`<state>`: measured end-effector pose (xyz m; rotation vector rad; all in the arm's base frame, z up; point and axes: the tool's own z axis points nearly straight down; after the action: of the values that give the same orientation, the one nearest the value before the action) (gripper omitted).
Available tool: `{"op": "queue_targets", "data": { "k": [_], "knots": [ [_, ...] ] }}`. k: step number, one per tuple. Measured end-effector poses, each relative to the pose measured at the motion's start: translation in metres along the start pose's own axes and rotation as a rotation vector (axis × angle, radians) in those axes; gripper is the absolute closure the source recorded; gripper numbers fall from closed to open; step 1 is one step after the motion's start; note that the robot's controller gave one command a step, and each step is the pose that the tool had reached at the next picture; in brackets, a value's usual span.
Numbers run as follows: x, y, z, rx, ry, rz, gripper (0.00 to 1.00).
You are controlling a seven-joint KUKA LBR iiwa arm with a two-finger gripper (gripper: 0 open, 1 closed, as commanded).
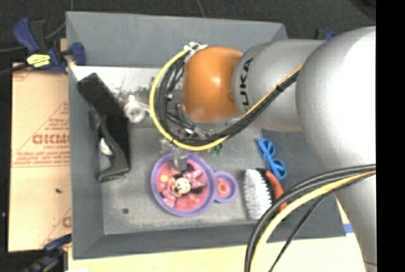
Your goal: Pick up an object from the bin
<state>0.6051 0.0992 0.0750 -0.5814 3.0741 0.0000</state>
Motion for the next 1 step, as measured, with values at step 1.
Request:
{"op": "queue_targets", "data": {
  "k": [1],
  "knots": [
    [0.0012,0.0000,-0.0186,-0.001,0.006,0.002,1.00]
  ]
}}
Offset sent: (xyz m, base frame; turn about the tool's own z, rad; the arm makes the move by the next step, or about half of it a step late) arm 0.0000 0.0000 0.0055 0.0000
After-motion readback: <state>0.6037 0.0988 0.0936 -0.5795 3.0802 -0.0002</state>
